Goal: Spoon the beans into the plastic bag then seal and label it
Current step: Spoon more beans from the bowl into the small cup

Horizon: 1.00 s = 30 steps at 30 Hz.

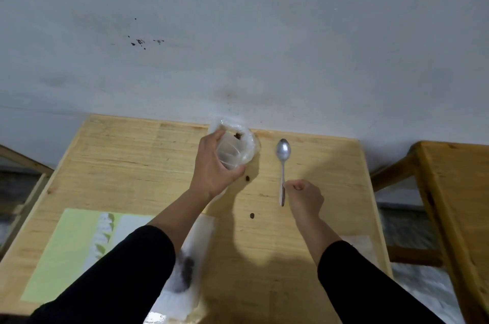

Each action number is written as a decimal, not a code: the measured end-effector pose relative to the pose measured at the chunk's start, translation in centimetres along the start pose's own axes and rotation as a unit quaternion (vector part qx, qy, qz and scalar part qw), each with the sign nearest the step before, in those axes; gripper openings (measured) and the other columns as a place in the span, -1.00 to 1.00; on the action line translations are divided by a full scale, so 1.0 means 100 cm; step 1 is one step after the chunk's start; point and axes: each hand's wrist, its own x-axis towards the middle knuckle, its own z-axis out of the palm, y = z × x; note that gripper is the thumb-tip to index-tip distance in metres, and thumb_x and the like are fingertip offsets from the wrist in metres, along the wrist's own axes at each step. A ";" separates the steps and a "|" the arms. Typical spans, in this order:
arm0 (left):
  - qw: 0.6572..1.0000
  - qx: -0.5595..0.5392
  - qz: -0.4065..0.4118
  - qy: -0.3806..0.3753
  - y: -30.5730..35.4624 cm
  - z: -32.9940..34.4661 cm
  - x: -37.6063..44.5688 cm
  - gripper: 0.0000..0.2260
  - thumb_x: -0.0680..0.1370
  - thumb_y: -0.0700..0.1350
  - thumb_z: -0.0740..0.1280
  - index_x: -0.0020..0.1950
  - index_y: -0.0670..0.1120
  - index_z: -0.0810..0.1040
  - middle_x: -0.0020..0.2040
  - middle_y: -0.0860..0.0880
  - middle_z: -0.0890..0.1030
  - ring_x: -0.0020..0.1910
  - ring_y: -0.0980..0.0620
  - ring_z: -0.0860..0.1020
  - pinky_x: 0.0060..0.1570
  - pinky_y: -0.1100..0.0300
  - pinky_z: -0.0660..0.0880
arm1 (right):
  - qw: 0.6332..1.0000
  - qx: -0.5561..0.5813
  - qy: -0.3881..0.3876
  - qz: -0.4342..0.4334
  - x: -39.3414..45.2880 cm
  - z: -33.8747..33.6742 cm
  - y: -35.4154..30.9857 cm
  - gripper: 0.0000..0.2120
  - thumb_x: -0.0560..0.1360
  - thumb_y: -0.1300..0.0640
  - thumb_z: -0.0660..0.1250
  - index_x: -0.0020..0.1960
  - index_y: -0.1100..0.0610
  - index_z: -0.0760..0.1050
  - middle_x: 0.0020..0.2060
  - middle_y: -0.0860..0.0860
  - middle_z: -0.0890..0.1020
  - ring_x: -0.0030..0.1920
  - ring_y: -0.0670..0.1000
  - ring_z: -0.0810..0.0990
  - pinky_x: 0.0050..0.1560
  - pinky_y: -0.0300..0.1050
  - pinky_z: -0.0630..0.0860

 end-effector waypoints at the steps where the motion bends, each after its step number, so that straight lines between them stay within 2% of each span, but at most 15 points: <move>1: 1.000 -0.002 0.001 0.000 0.002 0.002 -0.002 -0.20 0.28 -0.04 0.57 0.43 -0.05 0.26 0.32 0.01 0.32 0.25 0.16 0.35 0.26 0.27 0.34 | 1.000 0.009 0.001 -0.009 0.001 -0.002 -0.002 -0.86 0.46 0.12 0.33 -0.11 0.14 0.65 -0.15 0.06 0.68 -0.07 0.09 0.62 -0.12 -0.20 0.36; 5: 1.000 -0.016 0.017 0.001 0.010 0.005 -0.009 -0.20 0.27 -0.07 0.58 0.42 -0.05 0.27 0.32 0.02 0.32 0.29 0.16 0.33 0.26 0.33 0.27 | 0.988 0.116 -0.027 -0.100 -0.005 -0.012 -0.027 -0.73 0.47 0.01 0.35 -0.23 0.21 0.60 -0.30 0.14 0.65 -0.28 0.01 0.56 -0.19 -0.14 0.46; 8: 0.999 -0.025 0.029 0.000 0.015 0.007 -0.013 -0.20 0.25 -0.08 0.58 0.41 -0.05 0.28 0.30 0.03 0.33 0.28 0.16 0.32 0.27 0.33 0.27 | 0.958 0.219 -0.130 -0.132 -0.020 -0.024 -0.061 -0.88 0.45 0.00 0.40 -0.21 0.02 0.62 -0.32 0.00 0.64 -0.28 -0.08 0.57 -0.13 -0.17 0.54; 10: 0.998 -0.033 0.044 -0.001 0.020 0.007 -0.017 -0.20 0.25 -0.06 0.58 0.40 -0.06 0.28 0.26 0.08 0.32 0.27 0.17 0.32 0.23 0.46 0.24 | 0.941 0.225 -0.198 -0.156 -0.031 -0.029 -0.079 -0.96 0.44 0.05 0.42 -0.19 -0.02 0.62 -0.29 -0.07 0.63 -0.26 -0.11 0.57 -0.09 -0.18 0.55; 12: 0.997 -0.032 0.068 -0.005 0.027 0.003 -0.020 -0.19 0.26 -0.03 0.58 0.40 -0.09 0.28 0.24 0.11 0.31 0.25 0.22 0.29 0.17 0.59 0.18 | 0.934 0.206 -0.234 -0.173 -0.039 -0.031 -0.089 -0.93 0.45 0.11 0.39 -0.14 0.08 0.64 -0.28 0.00 0.63 -0.32 -0.13 0.56 -0.15 -0.21 0.56; 15: 0.995 -0.023 0.087 -0.037 0.032 -0.012 -0.025 -0.06 0.18 0.09 0.60 0.44 -0.07 0.22 0.25 0.13 0.27 0.27 0.22 0.26 0.22 0.48 0.19 | 0.945 0.162 -0.214 -0.188 -0.048 -0.034 -0.099 -0.88 0.45 0.13 0.36 -0.15 0.14 0.65 -0.26 0.09 0.65 -0.34 -0.10 0.56 -0.10 -0.11 0.58; 16: 0.995 -0.023 0.089 -0.050 0.033 -0.020 -0.026 0.00 0.13 0.15 0.60 0.45 -0.06 0.20 0.26 0.13 0.27 0.28 0.22 0.25 0.24 0.43 0.19 | 0.945 0.154 -0.213 -0.193 -0.051 -0.035 -0.103 -0.89 0.44 0.12 0.37 -0.19 0.13 0.64 -0.27 0.06 0.65 -0.32 -0.09 0.56 -0.06 -0.07 0.57; 18: 0.993 -0.032 0.091 -0.061 0.031 -0.038 -0.030 0.03 0.09 0.23 0.56 0.45 -0.03 0.21 0.27 0.12 0.29 0.27 0.22 0.27 0.18 0.49 0.19 | 0.946 0.133 -0.211 -0.208 -0.061 -0.037 -0.110 -0.89 0.42 0.09 0.37 -0.24 0.06 0.65 -0.29 -0.04 0.67 -0.27 -0.09 0.59 -0.04 -0.08 0.55; 20: 0.993 -0.038 0.093 -0.056 0.027 -0.057 -0.035 -0.10 0.20 0.14 0.57 0.43 -0.04 0.26 0.25 0.11 0.33 0.22 0.21 0.32 0.06 0.61 0.20 | 0.950 0.106 -0.193 -0.222 -0.075 -0.035 -0.117 -0.89 0.39 0.04 0.37 -0.27 -0.03 0.65 -0.26 -0.12 0.69 -0.16 -0.11 0.63 -0.03 -0.13 0.52; 21: 0.994 -0.037 0.096 -0.049 0.024 -0.067 -0.037 -0.22 0.28 0.09 0.54 0.41 -0.05 0.31 0.23 0.10 0.37 0.20 0.20 0.34 0.04 0.60 0.22 | 0.950 0.103 -0.190 -0.227 -0.084 -0.034 -0.121 -0.90 0.39 0.05 0.37 -0.27 -0.03 0.64 -0.24 -0.12 0.69 -0.13 -0.10 0.62 -0.03 -0.15 0.51; 24: 0.993 -0.067 0.093 -0.011 0.016 -0.096 -0.045 -0.59 0.45 -0.01 0.43 0.26 -0.07 0.46 0.11 0.08 0.52 0.07 0.15 0.47 0.01 0.51 0.32 | 0.946 0.115 -0.185 -0.241 -0.114 -0.024 -0.132 -0.92 0.46 0.12 0.37 -0.18 0.05 0.63 -0.20 -0.04 0.65 -0.18 -0.08 0.56 -0.16 -0.24 0.45; 27: 0.993 -0.104 0.057 0.020 0.006 -0.123 -0.054 -0.89 0.51 -0.08 0.37 0.00 -0.03 0.53 -0.17 0.14 0.56 -0.18 0.21 0.50 -0.20 0.55 0.35 | 0.943 0.157 -0.187 -0.228 -0.146 -0.015 -0.137 -0.89 0.49 0.03 0.36 -0.17 0.05 0.60 -0.28 -0.10 0.60 -0.30 -0.19 0.52 -0.33 -0.44 0.41; 28: 0.992 -0.114 0.050 0.030 0.002 -0.130 -0.057 -0.95 0.52 -0.09 0.36 -0.05 -0.02 0.53 -0.21 0.15 0.55 -0.22 0.22 0.50 -0.23 0.52 0.35 | 0.940 0.182 -0.189 -0.218 -0.156 -0.012 -0.136 -0.87 0.49 -0.01 0.34 -0.15 0.03 0.59 -0.30 -0.13 0.59 -0.30 -0.21 0.52 -0.33 -0.46 0.41; 30: 0.988 -0.141 0.040 0.054 -0.006 -0.142 -0.063 -0.96 0.53 -0.09 0.34 -0.09 -0.04 0.53 -0.24 0.12 0.55 -0.23 0.17 0.50 -0.22 0.42 0.37 | 0.929 0.240 -0.192 -0.206 -0.171 -0.006 -0.131 -0.85 0.49 0.01 0.34 -0.04 0.06 0.59 -0.21 -0.10 0.63 -0.19 -0.13 0.60 -0.17 -0.39 0.49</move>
